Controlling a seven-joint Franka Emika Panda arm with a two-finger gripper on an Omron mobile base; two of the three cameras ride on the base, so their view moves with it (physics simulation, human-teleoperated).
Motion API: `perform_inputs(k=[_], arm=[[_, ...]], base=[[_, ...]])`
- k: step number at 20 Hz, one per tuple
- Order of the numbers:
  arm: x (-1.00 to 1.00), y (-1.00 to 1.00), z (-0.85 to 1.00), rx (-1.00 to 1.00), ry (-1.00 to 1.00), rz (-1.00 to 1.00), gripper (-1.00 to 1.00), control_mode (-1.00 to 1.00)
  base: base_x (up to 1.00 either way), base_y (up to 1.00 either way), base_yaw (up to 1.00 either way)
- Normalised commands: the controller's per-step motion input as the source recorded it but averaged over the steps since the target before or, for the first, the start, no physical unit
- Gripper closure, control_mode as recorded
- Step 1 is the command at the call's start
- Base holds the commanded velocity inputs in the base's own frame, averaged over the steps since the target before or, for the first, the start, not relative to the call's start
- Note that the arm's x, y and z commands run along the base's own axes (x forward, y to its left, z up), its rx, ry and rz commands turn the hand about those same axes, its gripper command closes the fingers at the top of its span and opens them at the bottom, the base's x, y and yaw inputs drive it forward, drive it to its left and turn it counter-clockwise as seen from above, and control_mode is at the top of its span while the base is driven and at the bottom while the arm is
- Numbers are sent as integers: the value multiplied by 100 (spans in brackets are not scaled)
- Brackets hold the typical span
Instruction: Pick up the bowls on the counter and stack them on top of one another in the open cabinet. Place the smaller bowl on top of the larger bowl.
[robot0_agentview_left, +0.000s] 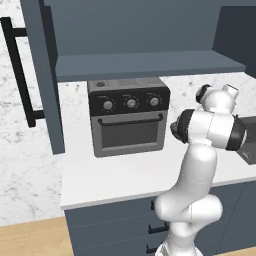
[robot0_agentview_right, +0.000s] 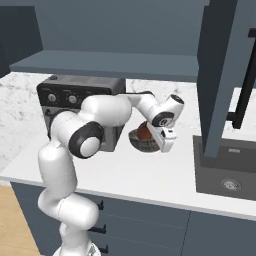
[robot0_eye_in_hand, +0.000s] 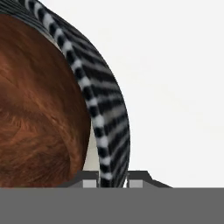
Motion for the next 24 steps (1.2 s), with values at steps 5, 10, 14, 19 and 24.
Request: perform_inputs(k=[5,10,14,19,24], arm=[[-100,23,81,0,-32,0,100,-100],[-100,24,100,0,-33,0,100,-100],[-100,49,100,0,-32,2,100,-100],[-90,51,100,0,-29,2,100,-100],[-22,39,100,0,-27,1,100,-100]], base=[[0,0,0],[0,0,0],[0,0,0],[0,0,0],[0,0,0]])
